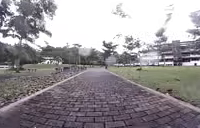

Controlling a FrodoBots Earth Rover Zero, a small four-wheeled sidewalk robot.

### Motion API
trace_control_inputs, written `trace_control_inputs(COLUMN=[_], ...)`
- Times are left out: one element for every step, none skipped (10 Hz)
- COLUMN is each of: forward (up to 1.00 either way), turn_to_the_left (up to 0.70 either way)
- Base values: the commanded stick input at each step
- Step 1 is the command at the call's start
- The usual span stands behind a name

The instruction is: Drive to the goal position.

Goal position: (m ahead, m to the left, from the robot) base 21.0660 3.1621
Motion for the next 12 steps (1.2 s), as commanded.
trace_control_inputs(forward=[0.70, 0.70, 0.70, 0.70, 0.70, 0.70, 0.70, 0.70, 0.70, 0.70, 0.70, 0.70], turn_to_the_left=[0.00, 0.00, 0.00, 0.00, 0.00, 0.00, 0.00, 0.00, 0.00, 0.00, 0.00, 0.00])
